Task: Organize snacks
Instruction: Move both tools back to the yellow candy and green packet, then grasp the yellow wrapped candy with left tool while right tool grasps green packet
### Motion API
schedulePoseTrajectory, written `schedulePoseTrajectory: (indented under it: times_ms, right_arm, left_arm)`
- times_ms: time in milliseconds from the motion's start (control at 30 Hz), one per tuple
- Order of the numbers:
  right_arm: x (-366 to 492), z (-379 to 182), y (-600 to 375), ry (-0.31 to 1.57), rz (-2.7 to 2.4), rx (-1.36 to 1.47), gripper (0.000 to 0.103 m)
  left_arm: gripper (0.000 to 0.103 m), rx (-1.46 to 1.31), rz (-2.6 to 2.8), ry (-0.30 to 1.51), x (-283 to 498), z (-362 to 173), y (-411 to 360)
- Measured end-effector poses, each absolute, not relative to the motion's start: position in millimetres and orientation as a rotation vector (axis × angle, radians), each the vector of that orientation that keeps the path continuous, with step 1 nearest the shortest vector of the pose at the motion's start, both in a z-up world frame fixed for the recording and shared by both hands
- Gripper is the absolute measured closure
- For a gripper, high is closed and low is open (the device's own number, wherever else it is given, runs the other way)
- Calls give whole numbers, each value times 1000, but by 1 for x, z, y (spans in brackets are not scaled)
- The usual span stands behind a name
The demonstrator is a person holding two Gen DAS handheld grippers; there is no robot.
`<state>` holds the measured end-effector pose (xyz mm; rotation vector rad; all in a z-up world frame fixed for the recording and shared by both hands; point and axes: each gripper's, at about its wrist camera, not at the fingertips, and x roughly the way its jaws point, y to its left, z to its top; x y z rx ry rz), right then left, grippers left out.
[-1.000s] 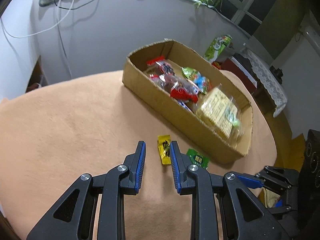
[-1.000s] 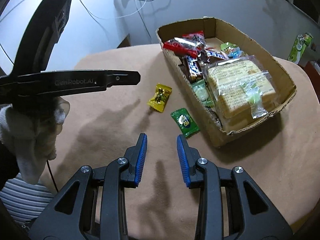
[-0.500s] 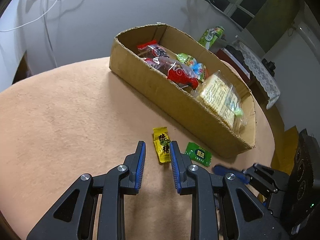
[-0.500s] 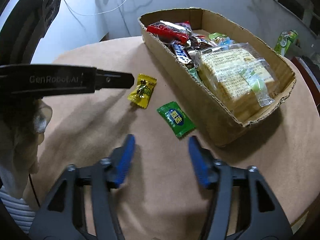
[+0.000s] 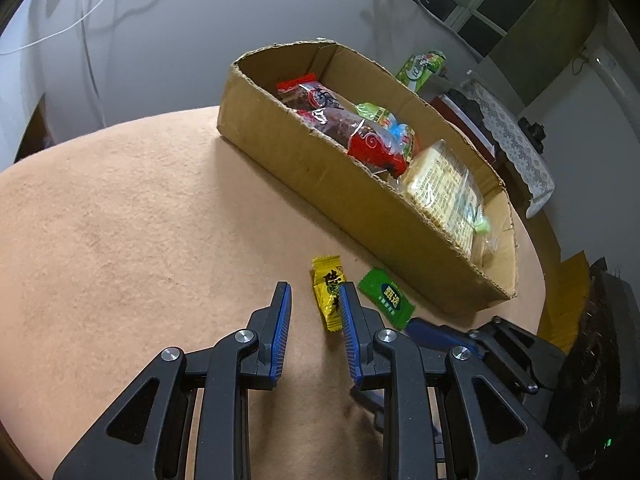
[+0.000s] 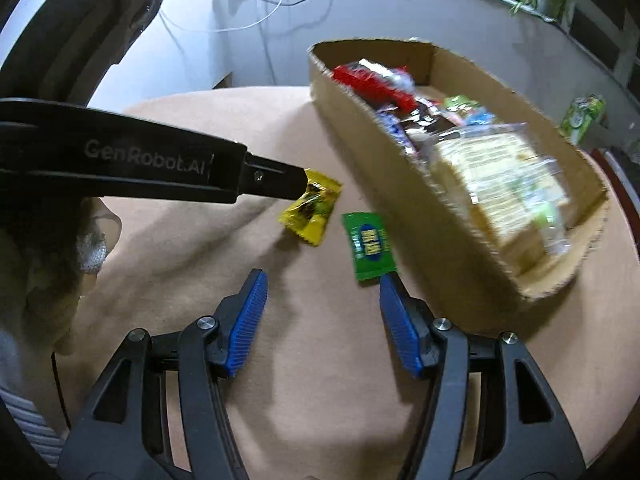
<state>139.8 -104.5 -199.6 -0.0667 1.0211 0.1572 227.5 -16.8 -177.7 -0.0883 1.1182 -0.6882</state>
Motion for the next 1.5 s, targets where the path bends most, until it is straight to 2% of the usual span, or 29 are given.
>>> schedulePoseTrajectory:
  times_ms: [467,500,567,700,900,1500]
  right_arm:
    - [153,-207,-106,1017,73,-91,41]
    - [153,-207,-106,1020,74,-91,41]
    - [151,-206,-106,1015,77,-87,42]
    - [139,-198,-104,978,67,-104,48]
    - [141,-203,-75,961,20,-250,48]
    - [158,-207,-78,1008,-42,-209,48]
  left_arm:
    - [80,22,-724,1137,234,-187,-37]
    - [84,32,-722,1133,233,-187,-35]
    - [85,36,-724,1129,233,-187,-32]
    - [85,50,-704,1121,232,-186,-23]
    - [85,21,-679,1129,232,-186,-6]
    - [85,-26,-648,1132,229,-186,8]
